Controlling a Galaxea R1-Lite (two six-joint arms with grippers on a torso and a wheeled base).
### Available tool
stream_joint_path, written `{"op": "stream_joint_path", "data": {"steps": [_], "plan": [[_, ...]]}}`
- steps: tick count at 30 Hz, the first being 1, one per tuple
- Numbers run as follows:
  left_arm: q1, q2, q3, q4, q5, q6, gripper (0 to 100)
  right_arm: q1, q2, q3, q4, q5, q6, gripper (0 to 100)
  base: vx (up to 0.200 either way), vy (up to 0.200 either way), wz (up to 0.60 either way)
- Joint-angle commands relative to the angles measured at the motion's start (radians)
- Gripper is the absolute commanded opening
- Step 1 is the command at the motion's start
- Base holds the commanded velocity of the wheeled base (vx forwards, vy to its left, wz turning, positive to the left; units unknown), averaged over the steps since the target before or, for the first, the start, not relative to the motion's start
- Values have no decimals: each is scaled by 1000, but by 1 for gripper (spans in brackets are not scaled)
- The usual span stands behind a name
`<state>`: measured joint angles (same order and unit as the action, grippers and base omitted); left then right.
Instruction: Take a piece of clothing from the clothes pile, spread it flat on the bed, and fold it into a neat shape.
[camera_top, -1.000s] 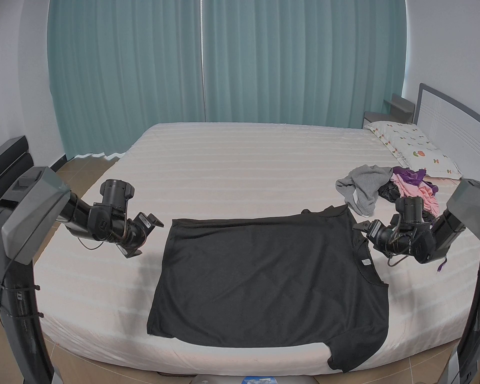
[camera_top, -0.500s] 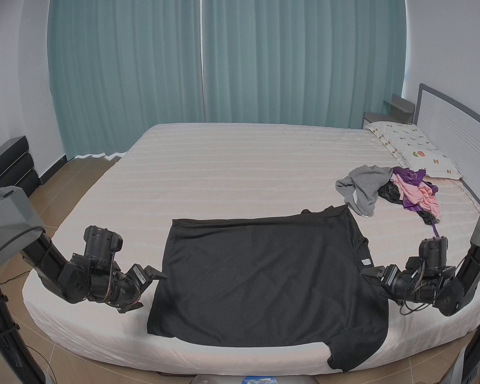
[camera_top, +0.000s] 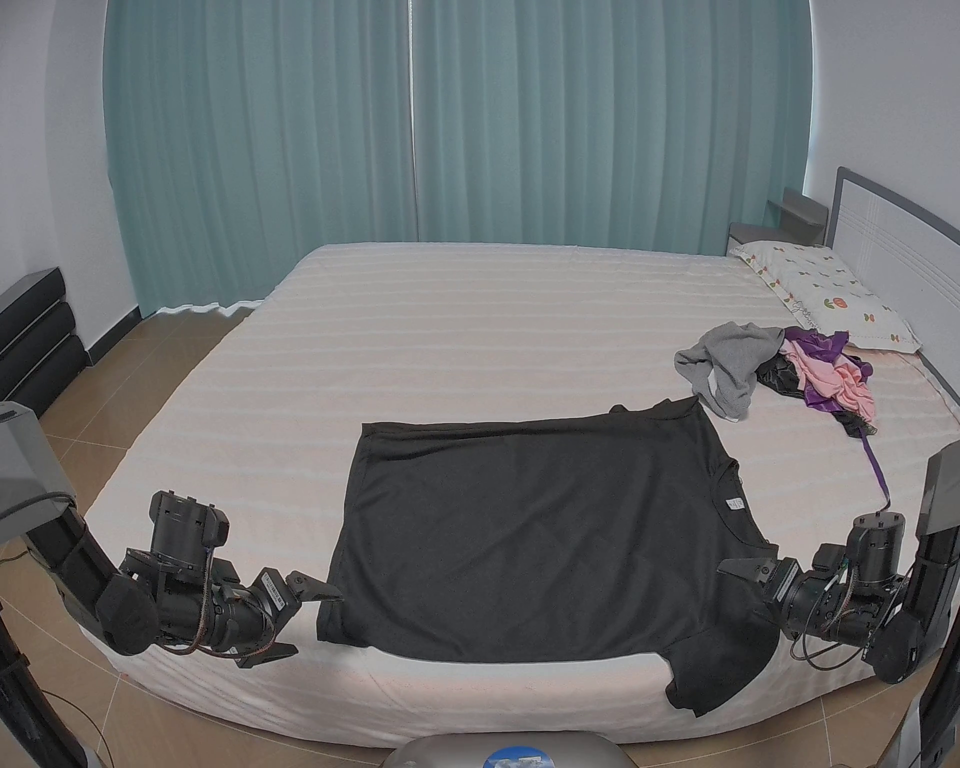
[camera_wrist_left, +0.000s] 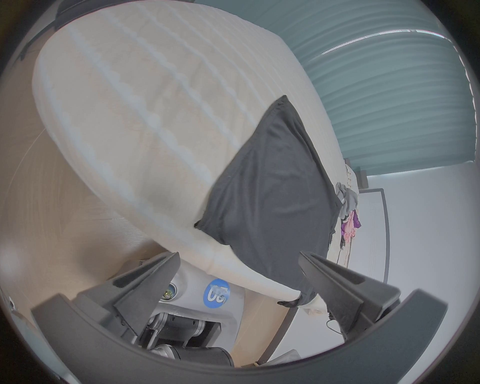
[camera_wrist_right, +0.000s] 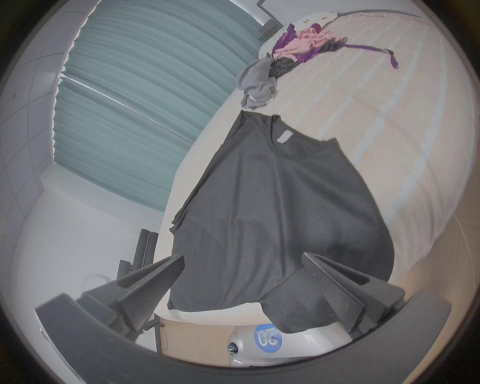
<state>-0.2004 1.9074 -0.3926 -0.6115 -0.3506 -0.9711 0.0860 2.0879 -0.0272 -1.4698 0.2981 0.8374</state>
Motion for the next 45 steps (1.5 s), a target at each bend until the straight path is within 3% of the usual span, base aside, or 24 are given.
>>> {"op": "stream_joint_path", "data": {"steps": [1,21,26,29,35,40,45], "plan": [[-5,-1,8,-7,-4,-14,100,9,77,27,-15,-2,12,100,0,0,0],[-11,-2,0,-8,-1,-43,100,12,0,27,-15,-2,54,100,0,-180,0],[21,-21,-2,-8,48,-28,100,23,3,27,-15,-2,55,100,0,0,0],[42,-13,0,-8,119,-11,100,23,3,27,-14,-2,54,100,0,0,0],[76,45,18,-5,160,89,100,23,4,27,-12,-2,55,100,0,0,0],[82,128,0,-13,243,91,100,23,11,27,-14,-2,55,100,0,0,0],[82,193,-11,-85,279,89,100,23,11,27,-14,-2,55,100,0,0,0]]}}
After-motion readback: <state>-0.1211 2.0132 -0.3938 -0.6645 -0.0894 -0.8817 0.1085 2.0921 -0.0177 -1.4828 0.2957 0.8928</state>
